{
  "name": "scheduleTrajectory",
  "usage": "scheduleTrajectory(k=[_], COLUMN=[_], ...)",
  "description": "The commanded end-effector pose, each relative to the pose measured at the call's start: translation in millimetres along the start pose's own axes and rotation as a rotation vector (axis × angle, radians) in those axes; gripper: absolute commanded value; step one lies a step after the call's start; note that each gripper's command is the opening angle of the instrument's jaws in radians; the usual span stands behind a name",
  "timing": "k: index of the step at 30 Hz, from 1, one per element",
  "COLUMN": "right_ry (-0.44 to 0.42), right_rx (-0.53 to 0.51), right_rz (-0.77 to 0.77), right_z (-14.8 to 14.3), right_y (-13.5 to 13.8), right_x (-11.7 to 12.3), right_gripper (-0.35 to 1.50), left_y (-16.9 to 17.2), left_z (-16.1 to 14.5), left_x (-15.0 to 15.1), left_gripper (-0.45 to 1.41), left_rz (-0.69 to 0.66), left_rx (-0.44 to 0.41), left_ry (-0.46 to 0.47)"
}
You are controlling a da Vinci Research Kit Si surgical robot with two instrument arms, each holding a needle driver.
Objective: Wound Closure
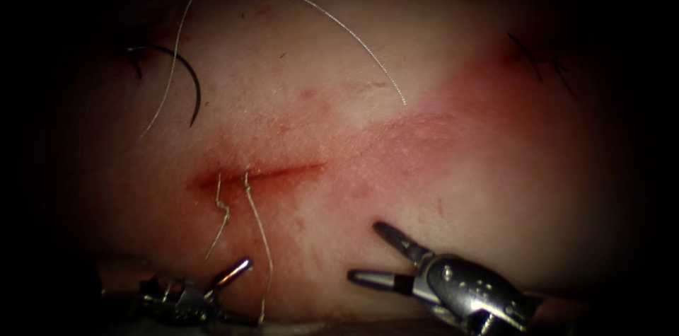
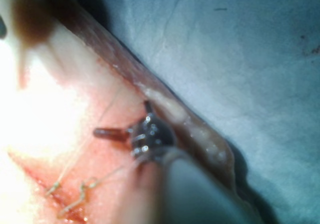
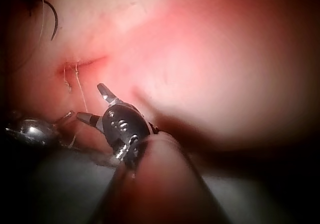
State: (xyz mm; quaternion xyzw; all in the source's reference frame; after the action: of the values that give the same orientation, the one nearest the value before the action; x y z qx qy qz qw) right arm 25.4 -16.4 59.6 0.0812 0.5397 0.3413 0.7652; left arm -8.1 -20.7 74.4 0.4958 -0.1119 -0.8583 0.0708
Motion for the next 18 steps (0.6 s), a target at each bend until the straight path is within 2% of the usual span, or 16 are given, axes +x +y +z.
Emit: scheduleTrajectory(k=[1, 13, 18], right_ry=[0.0, 0.002, 0.003], right_rx=[0.004, 0.003, 0.002], right_rz=[0.003, -0.006, -0.01], right_z=[0.9, 1.1, 1.3], right_y=[-0.7, -0.6, -0.6], right_x=[-0.8, -1.9, -2.3], right_gripper=[1.48, 1.48, 1.48], left_y=[1.1, 0.6, -0.5], left_z=[0.8, 1.3, 1.0], left_x=[-0.1, 0.6, 1.9], left_gripper=[1.03, 0.98, 0.98], left_rz=[-0.004, 0.001, -0.012], left_rx=[-0.007, 0.009, 0.029], left_ry=[0.009, 0.036, 0.057])
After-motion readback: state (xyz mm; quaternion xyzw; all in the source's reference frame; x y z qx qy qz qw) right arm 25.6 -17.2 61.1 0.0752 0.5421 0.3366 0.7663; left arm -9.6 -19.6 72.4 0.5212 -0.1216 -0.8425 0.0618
